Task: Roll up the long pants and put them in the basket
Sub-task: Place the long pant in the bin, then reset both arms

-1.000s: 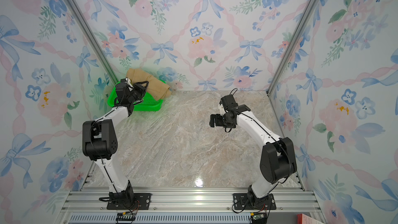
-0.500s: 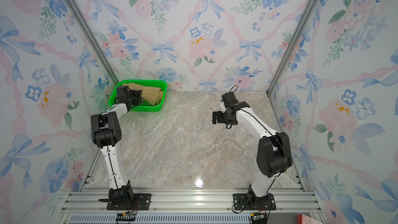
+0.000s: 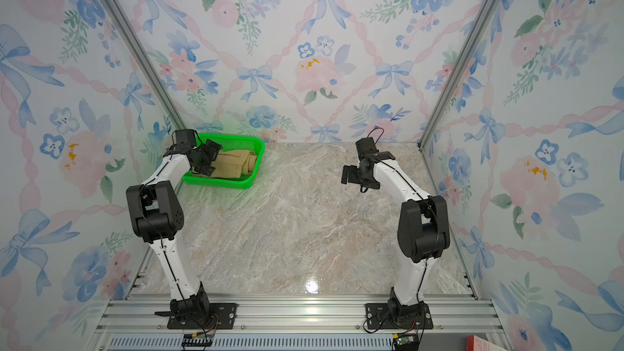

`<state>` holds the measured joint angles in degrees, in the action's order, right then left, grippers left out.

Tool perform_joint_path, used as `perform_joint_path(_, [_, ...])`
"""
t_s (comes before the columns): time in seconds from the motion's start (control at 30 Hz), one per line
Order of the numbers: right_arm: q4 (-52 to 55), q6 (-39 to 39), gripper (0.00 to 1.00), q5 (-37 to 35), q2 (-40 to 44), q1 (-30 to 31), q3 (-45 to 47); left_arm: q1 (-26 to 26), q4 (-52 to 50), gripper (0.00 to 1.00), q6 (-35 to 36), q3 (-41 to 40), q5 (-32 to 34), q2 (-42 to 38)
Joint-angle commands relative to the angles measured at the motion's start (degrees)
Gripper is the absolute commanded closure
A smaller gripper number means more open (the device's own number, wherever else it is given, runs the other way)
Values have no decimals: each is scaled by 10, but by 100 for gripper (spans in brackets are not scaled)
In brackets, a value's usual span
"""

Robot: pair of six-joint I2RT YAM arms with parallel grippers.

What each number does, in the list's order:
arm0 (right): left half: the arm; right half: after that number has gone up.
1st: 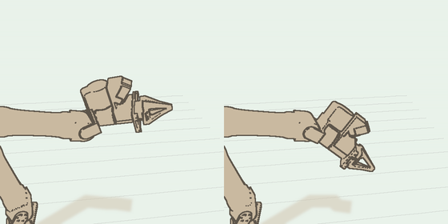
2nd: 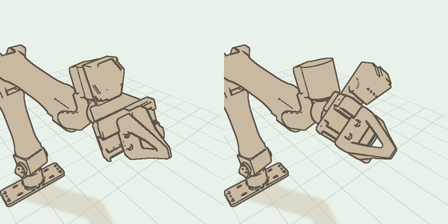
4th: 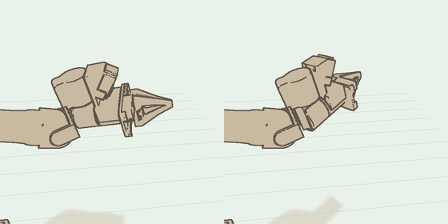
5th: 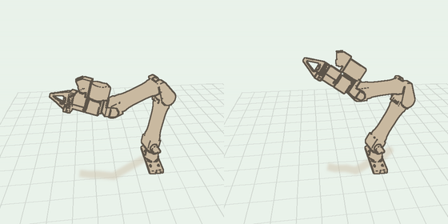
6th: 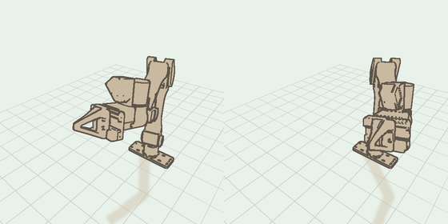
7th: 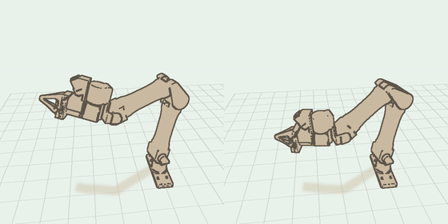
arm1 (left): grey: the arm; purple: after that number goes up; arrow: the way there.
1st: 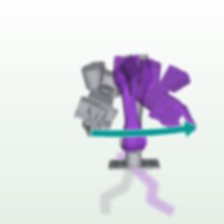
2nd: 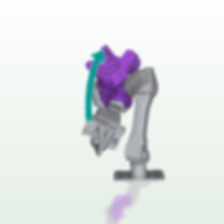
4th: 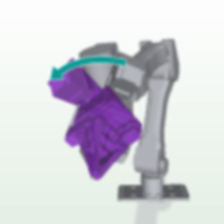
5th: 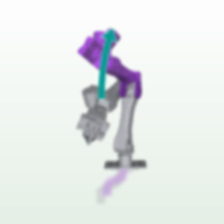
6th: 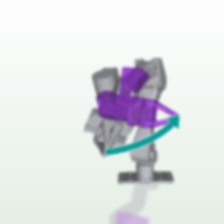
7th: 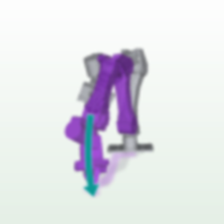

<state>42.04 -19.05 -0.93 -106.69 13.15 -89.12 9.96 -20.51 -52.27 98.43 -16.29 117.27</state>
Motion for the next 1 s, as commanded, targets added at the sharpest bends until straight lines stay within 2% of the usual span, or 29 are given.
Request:
perform_joint_path(0.0, [-17, 19, 0, -66, 28, -4, 4, -1, 37, 1, 87, -38, -2, -95])
perform_joint_path(0.1, [-55, 42, 0, -80, 56, -14, 42, -1, 69, 1, 157, -83, -23, -165])
perform_joint_path(0.17, [-127, 63, 0, -73, 91, -24, 103, -1, 48, 1, 192, -107, -14, -202])
perform_joint_path(0.23, [-219, 52, 0, -54, 145, -44, 179, -2, 38, 1, 209, -151, -8, -240])
perform_joint_path(0.33, [-380, 87, 0, -48, 212, -60, 305, -8, 15, 1, 261, -220, 52, -296])
perform_joint_path(0.4, [-478, 116, 0, -56, 247, -61, 384, -14, 69, 1, 279, -295, 62, -334])
perform_joint_path(0.5, [-636, 63, 0, -74, 295, -85, 518, -53, 135, 1, 354, -403, 188, -397])
perform_joint_path(0.53, [-686, 90, 0, -72, 306, -85, 557, -65, 205, 1, 367, -467, 209, -419])
perform_joint_path(0.6, [-782, 118, 0, -79, 313, -83, 614, -69, 368, 1, 386, -582, 182, -447])
perform_joint_path(0.67, [-788, 104, 0, -91, 322, -91, 624, -77, 468, 1, 409, -662, 199, -448])
perform_joint_path(0.7, [-782, 110, 0, -90, 322, -92, 621, -86, 482, 1, 432, -681, 221, -443])
perform_joint_path(0.77, [-764, 134, 0, -89, 329, -85, 621, -91, 445, 1, 436, -679, 244, -453])
perform_joint_path(0.87, [-795, 144, 0, -94, 347, -79, 649, -93, 527, 1, 465, -730, 253, -458])
perform_joint_path(0.93, [-837, 145, 0, -112, 365, -80, 683, -92, 545, 1, 463, -757, 262, -460])
perform_joint_path(0.97, [-848, 142, 0, -116, 372, -80, 693, -93, 587, 1, 465, -775, 260, -453])
